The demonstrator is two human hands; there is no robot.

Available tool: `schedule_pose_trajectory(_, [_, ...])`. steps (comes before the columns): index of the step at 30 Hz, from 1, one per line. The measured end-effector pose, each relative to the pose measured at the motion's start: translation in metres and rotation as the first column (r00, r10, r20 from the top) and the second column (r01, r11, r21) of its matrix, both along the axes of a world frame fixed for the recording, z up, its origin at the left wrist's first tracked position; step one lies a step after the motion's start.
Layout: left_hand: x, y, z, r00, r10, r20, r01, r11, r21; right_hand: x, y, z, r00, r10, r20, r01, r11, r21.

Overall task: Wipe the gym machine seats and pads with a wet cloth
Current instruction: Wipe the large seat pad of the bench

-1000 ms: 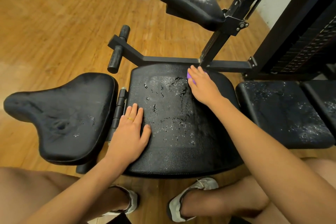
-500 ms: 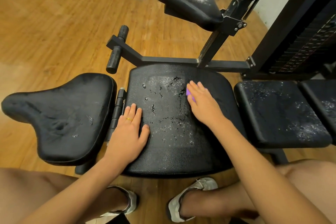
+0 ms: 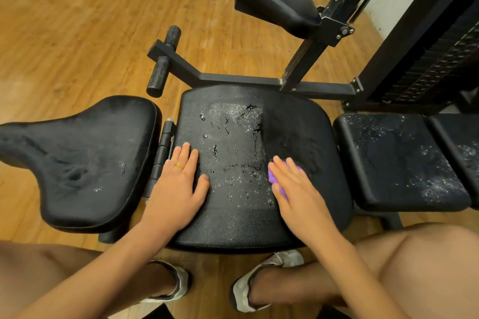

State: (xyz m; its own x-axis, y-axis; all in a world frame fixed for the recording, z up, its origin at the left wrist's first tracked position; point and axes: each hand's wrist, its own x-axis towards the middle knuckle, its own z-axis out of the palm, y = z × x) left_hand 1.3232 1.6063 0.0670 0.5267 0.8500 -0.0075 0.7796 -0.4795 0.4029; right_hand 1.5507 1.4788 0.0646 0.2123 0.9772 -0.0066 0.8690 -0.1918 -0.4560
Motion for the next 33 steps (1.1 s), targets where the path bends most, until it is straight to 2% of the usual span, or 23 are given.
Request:
schedule_pose_trajectory(7, [0.005, -0.003, 0.003, 1.0, 0.008, -0.001, -0.008, 0.999, -0.033, 0.037, 0.089, 0.003, 0.997, -0.061, 0.051, 0.062, 0.998, -0.031])
schedule_pose_trajectory(10, [0.005, -0.005, 0.009, 1.0, 0.017, -0.009, -0.017, 0.999, -0.037, 0.04, 0.103, 0.006, 0.996, -0.07, 0.063, 0.072, 0.997, -0.03])
schedule_pose_trajectory(13, [0.004, -0.006, 0.011, 1.0, 0.016, -0.011, -0.016, 0.999, -0.034, 0.025, 0.071, 0.008, 0.997, -0.038, 0.064, 0.039, 0.999, -0.016])
schedule_pose_trajectory(19, [0.003, -0.006, 0.008, 1.0, 0.012, -0.018, -0.013, 1.0, -0.027, -0.025, -0.063, 0.004, 0.995, 0.09, 0.041, -0.089, 0.996, -0.006])
schedule_pose_trajectory(21, [0.0, -0.003, 0.006, 1.0, 0.019, -0.01, -0.019, 0.999, -0.027, -0.03, -0.075, 0.001, 0.995, 0.099, 0.021, -0.099, 0.995, -0.021])
schedule_pose_trajectory(30, [0.007, -0.009, 0.01, 1.0, 0.029, -0.002, -0.029, 0.999, -0.044, 0.014, 0.041, 0.001, 0.997, -0.051, 0.057, 0.055, 0.996, -0.067])
schedule_pose_trajectory(33, [0.006, -0.01, 0.012, 1.0, 0.031, -0.002, -0.031, 0.998, -0.049, 0.006, 0.035, 0.001, 0.997, -0.045, 0.064, 0.05, 0.997, -0.063])
